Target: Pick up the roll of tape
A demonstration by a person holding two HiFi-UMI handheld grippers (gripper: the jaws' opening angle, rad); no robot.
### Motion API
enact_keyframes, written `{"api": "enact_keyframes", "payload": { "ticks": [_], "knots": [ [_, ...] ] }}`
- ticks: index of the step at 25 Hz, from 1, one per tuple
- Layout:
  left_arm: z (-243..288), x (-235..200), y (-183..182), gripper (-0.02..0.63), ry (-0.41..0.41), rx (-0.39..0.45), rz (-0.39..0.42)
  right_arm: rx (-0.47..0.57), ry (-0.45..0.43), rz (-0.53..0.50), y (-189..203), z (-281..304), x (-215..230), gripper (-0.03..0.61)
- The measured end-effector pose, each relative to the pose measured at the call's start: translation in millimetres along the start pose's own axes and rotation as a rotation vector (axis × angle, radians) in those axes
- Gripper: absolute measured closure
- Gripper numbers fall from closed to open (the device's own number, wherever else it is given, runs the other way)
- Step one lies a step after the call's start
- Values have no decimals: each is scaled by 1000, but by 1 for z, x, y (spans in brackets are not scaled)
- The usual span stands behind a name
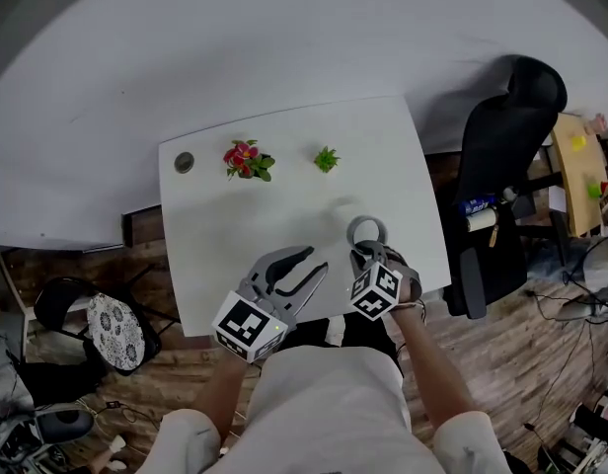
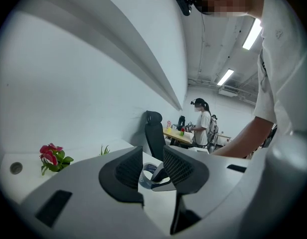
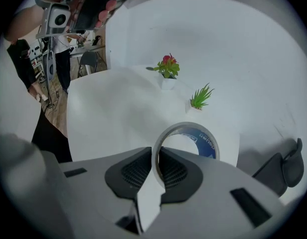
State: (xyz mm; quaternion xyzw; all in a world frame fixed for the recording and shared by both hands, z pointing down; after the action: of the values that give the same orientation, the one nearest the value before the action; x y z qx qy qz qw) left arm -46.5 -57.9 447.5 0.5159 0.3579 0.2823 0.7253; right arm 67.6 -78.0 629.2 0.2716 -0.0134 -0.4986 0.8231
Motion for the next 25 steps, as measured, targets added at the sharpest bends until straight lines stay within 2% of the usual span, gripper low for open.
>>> {"api": "enact_keyframes", "payload": {
  "ticks": [13,25],
  "knots": [
    [-8,2,-15,483,-11,40,36,196,89,43,-51,-61,16,528],
    [-6,-12,-22,514,-31,63,39,437,144,219,-92,-130,39,528]
  ]
}}
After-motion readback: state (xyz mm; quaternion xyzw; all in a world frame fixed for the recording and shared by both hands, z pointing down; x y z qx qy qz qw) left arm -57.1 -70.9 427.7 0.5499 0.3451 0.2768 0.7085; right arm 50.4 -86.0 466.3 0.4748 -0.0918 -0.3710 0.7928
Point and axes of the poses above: the fingertips, and each gripper's own axes: z forward along the fingers, x to its right, y out of its underside, the point moved 3 cm from there along -z, backward along the fingers, and after that the axes turned 2 degrees about x, right-handed, at the moved point
